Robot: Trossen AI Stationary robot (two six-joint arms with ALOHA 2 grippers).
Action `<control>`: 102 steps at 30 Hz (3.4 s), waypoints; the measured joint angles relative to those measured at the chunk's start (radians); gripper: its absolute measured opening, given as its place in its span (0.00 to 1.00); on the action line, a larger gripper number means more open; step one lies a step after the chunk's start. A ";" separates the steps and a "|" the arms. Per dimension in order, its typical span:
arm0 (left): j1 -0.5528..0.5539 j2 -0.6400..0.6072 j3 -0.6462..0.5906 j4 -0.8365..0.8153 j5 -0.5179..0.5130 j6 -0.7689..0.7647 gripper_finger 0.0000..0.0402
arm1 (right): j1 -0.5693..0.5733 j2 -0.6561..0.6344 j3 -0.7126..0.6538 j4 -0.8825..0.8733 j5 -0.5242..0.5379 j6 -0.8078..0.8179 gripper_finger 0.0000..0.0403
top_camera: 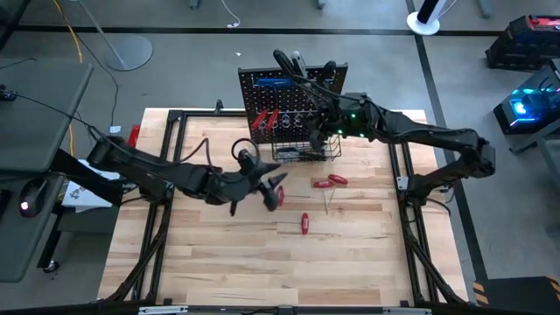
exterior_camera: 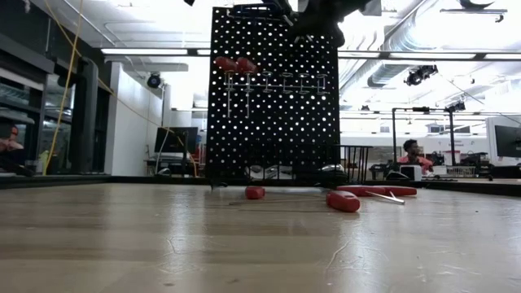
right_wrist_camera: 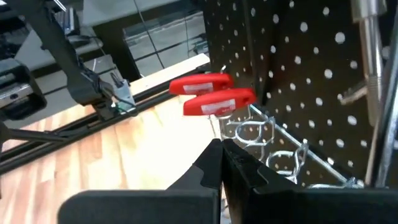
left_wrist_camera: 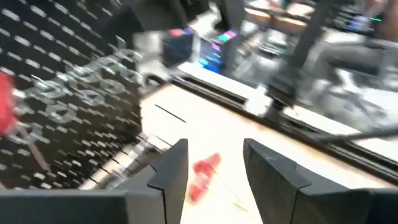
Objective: Hang tools onto peg board
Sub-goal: Hang the red allen wrench on the pegboard
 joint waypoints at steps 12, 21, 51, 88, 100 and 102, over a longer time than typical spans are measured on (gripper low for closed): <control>-0.075 -0.152 0.000 -0.229 0.115 0.050 0.37 | 0.144 -0.092 0.000 -0.109 0.068 0.168 0.00; -0.074 -0.076 -0.088 -0.104 0.292 0.045 0.37 | 0.397 -0.138 0.000 -0.424 0.140 0.465 0.00; 0.206 0.520 0.229 -0.444 0.593 0.364 0.51 | 0.881 -0.135 -0.002 -1.157 0.456 0.929 0.12; 0.184 0.327 0.218 -0.421 0.709 0.384 0.00 | 0.831 -0.135 -0.002 -0.834 0.470 0.909 0.15; 0.110 0.005 0.223 -0.507 0.363 0.345 0.00 | 0.678 -0.135 -0.002 -0.484 0.400 0.530 0.15; 0.110 0.010 0.222 -0.597 0.363 0.347 0.00 | 0.651 -0.135 -0.002 -0.435 0.336 0.457 0.15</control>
